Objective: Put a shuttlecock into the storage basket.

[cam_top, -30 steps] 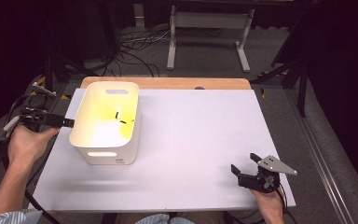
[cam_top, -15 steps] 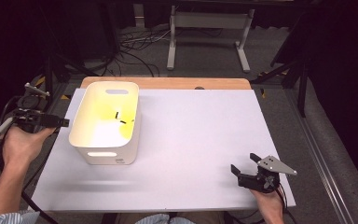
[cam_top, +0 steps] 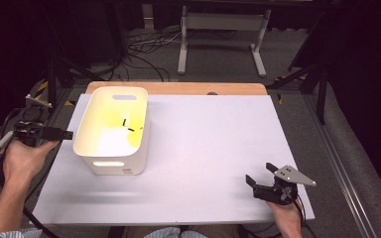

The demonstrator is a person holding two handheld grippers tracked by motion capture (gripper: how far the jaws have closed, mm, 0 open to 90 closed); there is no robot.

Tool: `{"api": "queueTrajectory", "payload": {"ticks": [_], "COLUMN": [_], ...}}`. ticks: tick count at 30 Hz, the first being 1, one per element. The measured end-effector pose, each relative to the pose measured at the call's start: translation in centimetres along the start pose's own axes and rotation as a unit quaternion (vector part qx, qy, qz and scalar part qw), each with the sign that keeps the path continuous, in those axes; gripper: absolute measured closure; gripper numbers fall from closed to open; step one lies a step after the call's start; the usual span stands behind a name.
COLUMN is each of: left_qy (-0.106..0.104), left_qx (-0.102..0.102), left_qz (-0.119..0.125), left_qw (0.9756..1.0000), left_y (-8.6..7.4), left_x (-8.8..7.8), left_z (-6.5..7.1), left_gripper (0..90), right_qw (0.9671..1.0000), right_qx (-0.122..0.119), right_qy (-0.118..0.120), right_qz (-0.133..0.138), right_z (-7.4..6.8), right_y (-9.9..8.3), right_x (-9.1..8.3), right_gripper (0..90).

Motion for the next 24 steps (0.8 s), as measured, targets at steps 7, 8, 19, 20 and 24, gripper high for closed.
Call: {"api": "queueTrajectory", "payload": {"ticks": [7, 8, 19, 20, 24], "left_qy": [-0.002, -0.002, -0.002, -0.002, 0.002], "left_qx": [-0.002, -0.002, -0.004, -0.004, -0.002], "left_qz": [-0.001, -0.002, 0.002, 0.001, 0.002], "left_qw": [1.0, 1.0, 1.0, 1.0, 1.0], "left_y": [-0.3, -0.3, -0.9, -1.0, -1.2], "left_x": [0.3, 0.3, 0.9, 0.9, 1.1], "left_z": [-0.1, -0.1, -0.2, -0.2, -0.1], "left_gripper": [39.6, 39.3, 38.4, 38.2, 37.3], "right_qw": [1.0, 1.0, 1.0, 1.0, 1.0], "right_qx": [0.0, 0.0, 0.0, 0.0, 0.0], "right_qy": [0.0, 0.0, 0.0, 0.0, 0.0], "right_qz": [0.0, 0.0, 0.0, 0.0, 0.0], "right_z": [0.0, 0.0, 0.0, 0.0, 0.0], "right_y": [0.0, 0.0, 0.0, 0.0, 0.0], "right_x": [0.0, 0.0, 0.0, 0.0, 0.0], "right_gripper": [11.6, 11.6, 11.6, 11.6, 11.6]}}
Point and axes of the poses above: each handheld gripper's, and its own axes: x roughly forward along the jaws, y roughly out of its top, z roughly to its right, the point moved 5 cm from there along x, roughly forward along the jaws, and after that the axes turned 15 degrees about -z, right-handed, at the moved point
